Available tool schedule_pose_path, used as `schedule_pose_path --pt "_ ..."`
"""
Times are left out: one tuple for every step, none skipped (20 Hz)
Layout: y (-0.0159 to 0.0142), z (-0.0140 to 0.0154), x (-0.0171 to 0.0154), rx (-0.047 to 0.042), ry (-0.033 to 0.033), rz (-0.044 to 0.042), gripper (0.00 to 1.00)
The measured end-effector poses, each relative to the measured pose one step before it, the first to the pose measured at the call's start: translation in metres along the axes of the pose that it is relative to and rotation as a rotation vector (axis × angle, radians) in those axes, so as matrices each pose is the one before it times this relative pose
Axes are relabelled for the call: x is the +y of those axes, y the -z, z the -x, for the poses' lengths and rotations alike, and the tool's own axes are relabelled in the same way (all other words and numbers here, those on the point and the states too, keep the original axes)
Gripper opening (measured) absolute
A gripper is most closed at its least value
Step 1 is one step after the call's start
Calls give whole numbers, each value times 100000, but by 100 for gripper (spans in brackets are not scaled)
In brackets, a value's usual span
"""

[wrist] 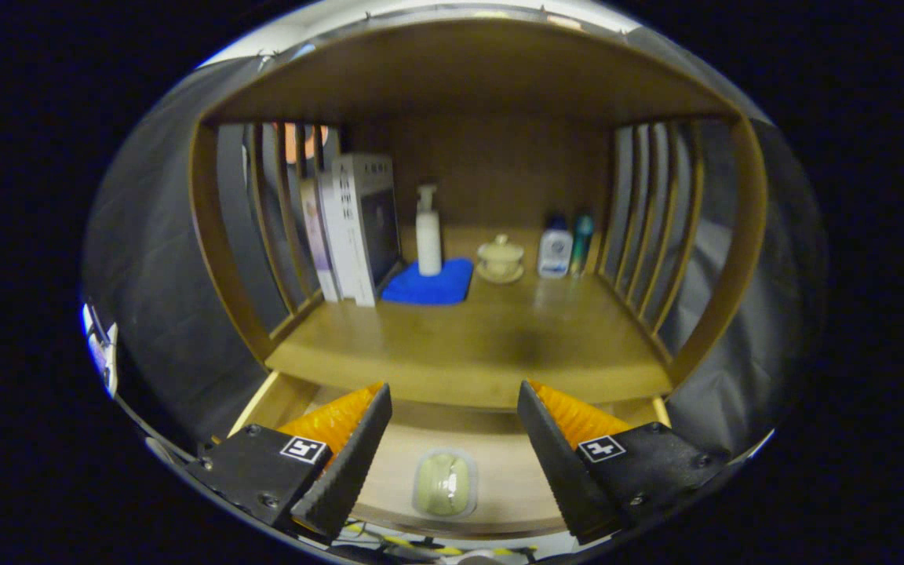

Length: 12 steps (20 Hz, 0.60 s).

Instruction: Pull open the drawer, take out the items inside it, and place them on the countertop above the cabinet.

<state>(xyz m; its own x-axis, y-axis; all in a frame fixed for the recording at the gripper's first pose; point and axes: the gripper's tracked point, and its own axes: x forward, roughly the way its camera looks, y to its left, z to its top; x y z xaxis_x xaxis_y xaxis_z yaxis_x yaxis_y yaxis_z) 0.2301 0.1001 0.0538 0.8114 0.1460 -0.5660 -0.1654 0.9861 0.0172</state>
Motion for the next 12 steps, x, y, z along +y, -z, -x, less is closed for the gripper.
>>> schedule_pose_path --pt "1010 -871 487 6560 -1403 -840 100" --pt "1268 -1317 314 7277 -544 -7 99" --pt "939 -941 108 6237 -6 -574 98" --pt "1184 -1150 -53 5286 631 -602 97" --pt "825 -818 11 5632 -81 51 96" --pt "593 -772 170 3381 -486 612 95" --pt "749 -741 -128 3374 1049 201 93" --pt "669 -480 -215 4146 849 -258 91" --pt "673 -602 18 4345 -298 -368 90" --pt "618 -556 -258 4297 787 -564 88" --pt "794 -561 -311 4005 1525 -208 86" --pt "503 -561 -151 3104 1083 537 80"
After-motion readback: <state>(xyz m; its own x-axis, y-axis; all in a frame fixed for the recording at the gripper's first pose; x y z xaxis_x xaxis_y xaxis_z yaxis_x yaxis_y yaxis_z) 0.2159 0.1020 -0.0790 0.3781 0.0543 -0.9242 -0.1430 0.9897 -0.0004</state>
